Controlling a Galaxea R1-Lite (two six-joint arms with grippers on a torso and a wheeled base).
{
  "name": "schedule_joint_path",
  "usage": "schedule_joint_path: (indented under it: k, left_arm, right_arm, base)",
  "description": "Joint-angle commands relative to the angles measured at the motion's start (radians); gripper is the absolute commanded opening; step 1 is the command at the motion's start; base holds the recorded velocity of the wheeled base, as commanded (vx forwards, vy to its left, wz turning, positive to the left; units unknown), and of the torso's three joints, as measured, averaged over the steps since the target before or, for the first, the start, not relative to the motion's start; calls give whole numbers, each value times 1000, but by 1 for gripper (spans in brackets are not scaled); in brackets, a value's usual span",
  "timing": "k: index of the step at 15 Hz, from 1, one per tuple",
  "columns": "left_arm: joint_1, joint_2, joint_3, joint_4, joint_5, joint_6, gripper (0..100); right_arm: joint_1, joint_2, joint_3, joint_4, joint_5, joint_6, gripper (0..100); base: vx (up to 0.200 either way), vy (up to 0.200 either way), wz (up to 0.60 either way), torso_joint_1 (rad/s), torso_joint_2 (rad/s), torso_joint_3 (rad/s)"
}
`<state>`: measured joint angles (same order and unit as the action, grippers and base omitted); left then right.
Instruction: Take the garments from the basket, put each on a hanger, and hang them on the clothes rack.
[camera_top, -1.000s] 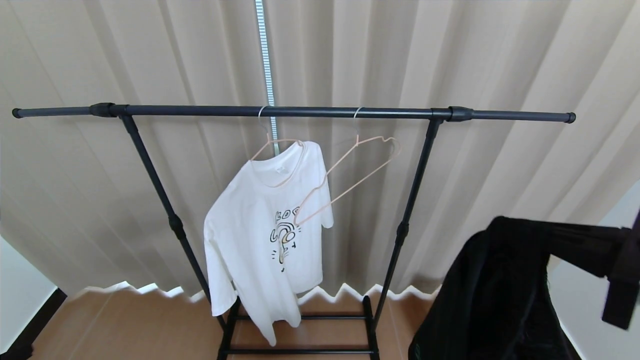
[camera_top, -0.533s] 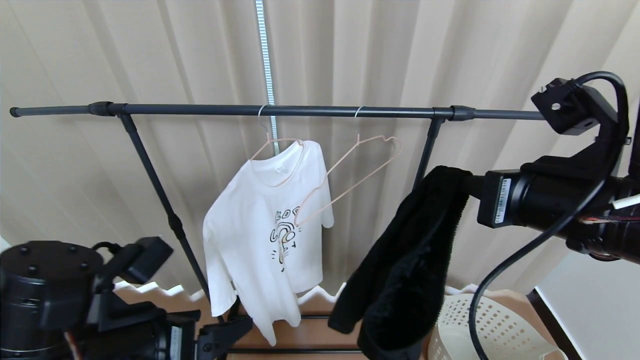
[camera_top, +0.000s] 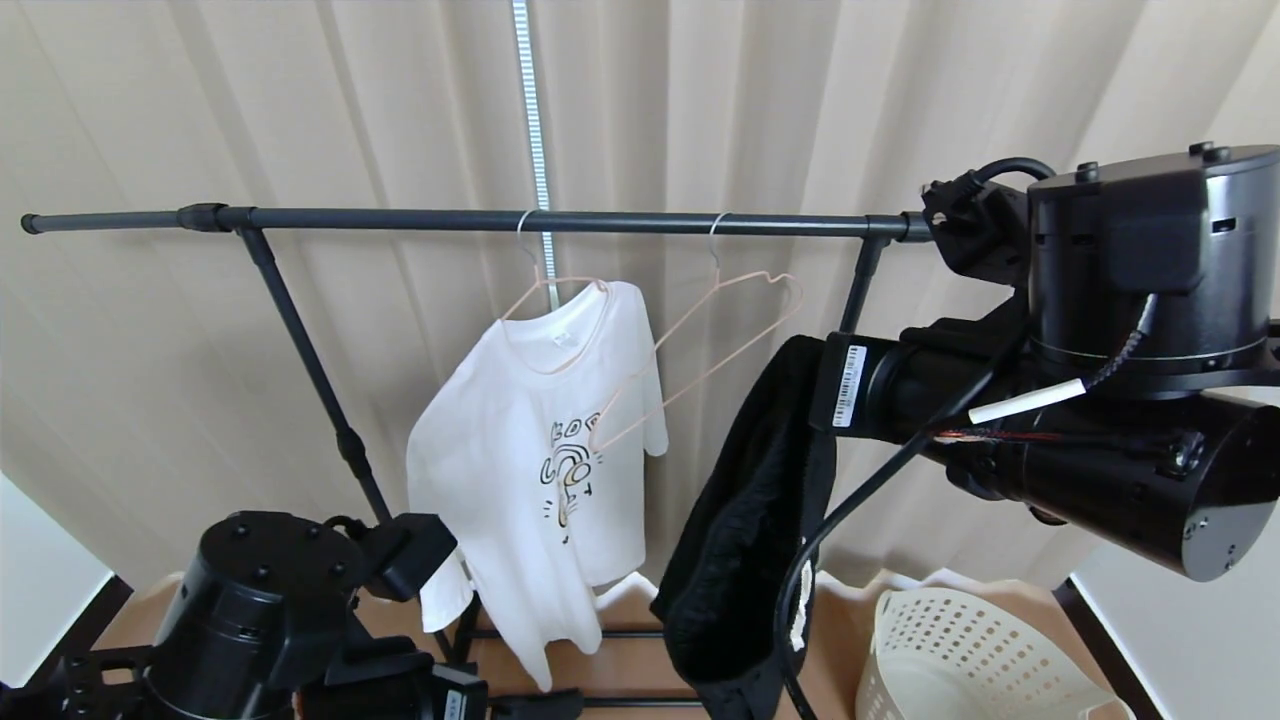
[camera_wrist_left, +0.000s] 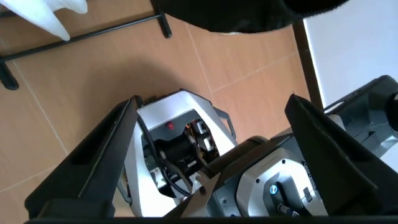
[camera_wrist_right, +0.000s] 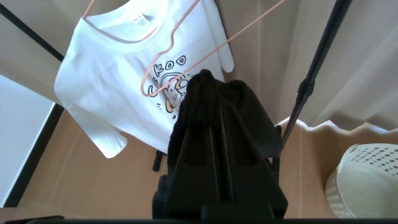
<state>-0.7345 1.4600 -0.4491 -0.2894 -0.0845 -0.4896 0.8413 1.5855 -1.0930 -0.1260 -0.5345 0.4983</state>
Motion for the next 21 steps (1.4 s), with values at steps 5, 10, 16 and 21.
schedule_joint_path:
  k: [5, 10, 16, 21]
  left_arm:
    - [-48, 108, -5, -97, 3, -84, 100]
    - [-68, 152, -20, -168, 5, -159, 100]
    - [-126, 304, -108, -174, 134, -257, 100]
    - [-164, 503, -166, -283, 359, -323, 100]
  right_arm:
    - [33, 24, -30, 0, -1, 25, 0]
    - [58, 39, -39, -1, -1, 42, 0]
    - [98, 28, -62, 0, -2, 72, 0]
    - [102, 22, -64, 0, -2, 74, 0]
  base:
    - [0, 0, 0, 0, 0, 0]
    - [0, 0, 0, 0, 0, 0]
    - [0, 0, 0, 0, 0, 0]
    - [0, 0, 0, 0, 0, 0]
